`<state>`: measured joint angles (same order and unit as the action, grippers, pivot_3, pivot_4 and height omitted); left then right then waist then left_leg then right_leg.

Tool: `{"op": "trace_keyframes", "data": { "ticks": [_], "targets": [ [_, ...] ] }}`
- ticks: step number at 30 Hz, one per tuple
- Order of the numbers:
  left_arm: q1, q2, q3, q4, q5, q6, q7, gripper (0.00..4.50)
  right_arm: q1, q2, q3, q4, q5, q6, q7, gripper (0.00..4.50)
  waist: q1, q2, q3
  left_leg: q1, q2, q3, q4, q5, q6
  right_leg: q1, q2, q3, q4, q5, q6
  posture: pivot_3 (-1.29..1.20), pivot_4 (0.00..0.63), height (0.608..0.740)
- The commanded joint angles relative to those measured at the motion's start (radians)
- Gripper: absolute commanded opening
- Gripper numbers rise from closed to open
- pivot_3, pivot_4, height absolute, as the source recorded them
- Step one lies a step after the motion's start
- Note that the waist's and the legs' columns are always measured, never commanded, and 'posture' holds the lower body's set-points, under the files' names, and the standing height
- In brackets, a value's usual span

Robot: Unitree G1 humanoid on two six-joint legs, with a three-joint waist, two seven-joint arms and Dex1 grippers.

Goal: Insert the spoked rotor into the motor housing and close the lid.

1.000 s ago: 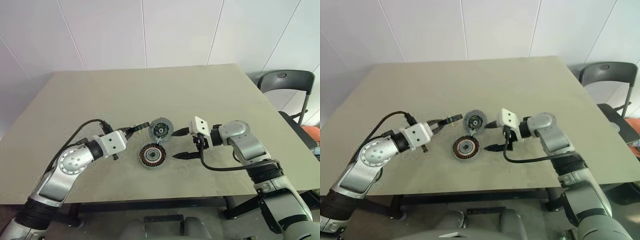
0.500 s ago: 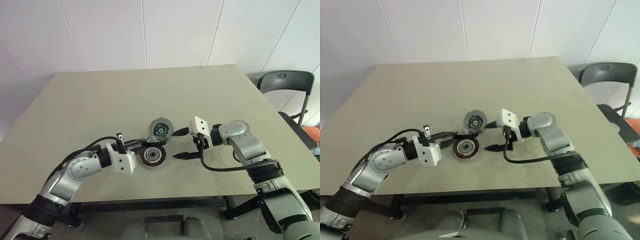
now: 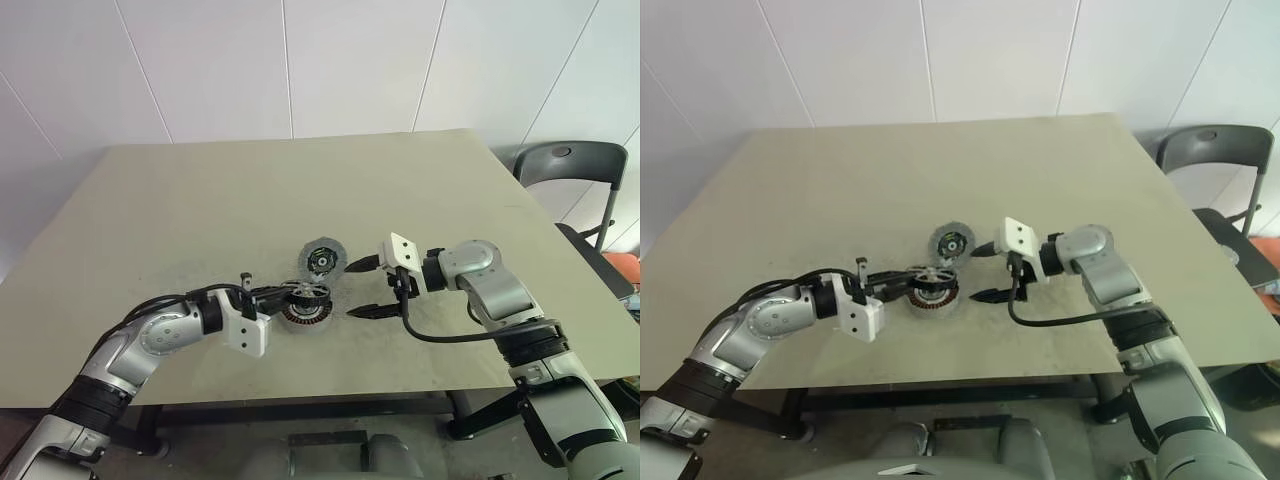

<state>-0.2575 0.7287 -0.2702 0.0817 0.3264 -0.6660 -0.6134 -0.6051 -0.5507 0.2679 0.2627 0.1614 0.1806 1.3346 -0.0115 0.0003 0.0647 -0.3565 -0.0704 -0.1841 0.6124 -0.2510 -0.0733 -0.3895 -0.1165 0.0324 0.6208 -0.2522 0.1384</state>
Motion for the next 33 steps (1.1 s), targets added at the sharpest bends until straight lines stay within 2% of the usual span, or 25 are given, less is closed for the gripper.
{"op": "trace_keyframes", "data": {
  "ticks": [1,2,3,6,14,22,29,33],
  "targets": [
    [-0.037,0.008,0.024,0.006,-0.048,-0.014,-0.012,0.40,-0.014,-0.006,-0.017,-0.030,0.013,-0.003,0.001,4.50,0.000,0.000,0.000,0.000,0.000,0.000,0.000,0.000,0.000,0.000,0.000,0.000,0.000,0.000,0.000,0.00,0.000,0.740],
    [-0.040,0.010,0.023,-0.001,-0.059,-0.021,-0.019,0.40,-0.014,-0.006,-0.017,-0.029,0.012,-0.004,0.002,4.50,0.000,0.000,0.000,0.000,0.000,0.000,0.001,0.000,0.000,0.000,0.000,0.000,0.000,0.000,0.000,0.00,0.000,0.740],
    [-0.041,0.004,0.024,-0.017,-0.082,-0.014,-0.027,0.96,-0.016,-0.005,-0.016,-0.027,0.012,-0.005,0.002,4.50,0.000,0.000,0.000,0.000,0.000,0.000,0.001,0.000,0.000,0.000,0.000,0.000,0.001,0.000,0.000,0.00,0.000,0.740],
    [-0.045,-0.010,0.025,-0.057,-0.133,-0.003,-0.045,1.67,-0.020,-0.002,-0.014,-0.022,0.011,-0.007,0.003,4.50,-0.001,0.000,0.000,0.000,0.000,0.000,0.001,0.000,0.000,0.000,0.000,0.000,0.001,0.000,0.000,0.00,0.000,0.740],
    [-0.010,0.000,0.030,-0.121,-0.175,0.014,-0.085,4.36,-0.018,0.001,-0.014,-0.026,0.012,-0.005,0.001,4.50,-0.002,0.000,0.000,0.001,0.000,0.000,0.001,0.000,0.000,0.000,0.000,0.000,0.002,0.000,0.000,0.00,0.000,0.740],
    [0.094,0.098,0.092,-0.270,-0.298,0.148,-0.172,4.46,-0.010,0.000,-0.014,-0.033,0.014,-0.002,0.001,4.50,-0.002,0.000,0.000,0.001,0.000,0.000,0.001,0.000,0.000,-0.001,0.000,0.002,0.005,0.000,0.000,0.00,0.000,0.740],
    [0.112,0.136,0.181,-0.308,-0.302,0.251,-0.182,4.46,-0.020,0.018,-0.003,-0.019,0.013,-0.008,0.006,4.50,-0.003,0.000,0.000,0.002,0.000,0.001,0.003,0.000,0.000,0.000,0.001,0.002,0.008,-0.003,0.004,0.00,0.000,0.740],
    [0.140,0.172,0.219,-0.362,-0.430,0.414,-0.255,4.46,-0.023,0.020,-0.005,-0.014,0.010,-0.010,0.009,4.50,-0.005,0.000,0.000,0.002,0.000,0.002,0.002,0.000,0.000,-0.002,0.001,0.004,0.008,-0.003,0.004,0.00,0.000,0.740]
  ]
}}
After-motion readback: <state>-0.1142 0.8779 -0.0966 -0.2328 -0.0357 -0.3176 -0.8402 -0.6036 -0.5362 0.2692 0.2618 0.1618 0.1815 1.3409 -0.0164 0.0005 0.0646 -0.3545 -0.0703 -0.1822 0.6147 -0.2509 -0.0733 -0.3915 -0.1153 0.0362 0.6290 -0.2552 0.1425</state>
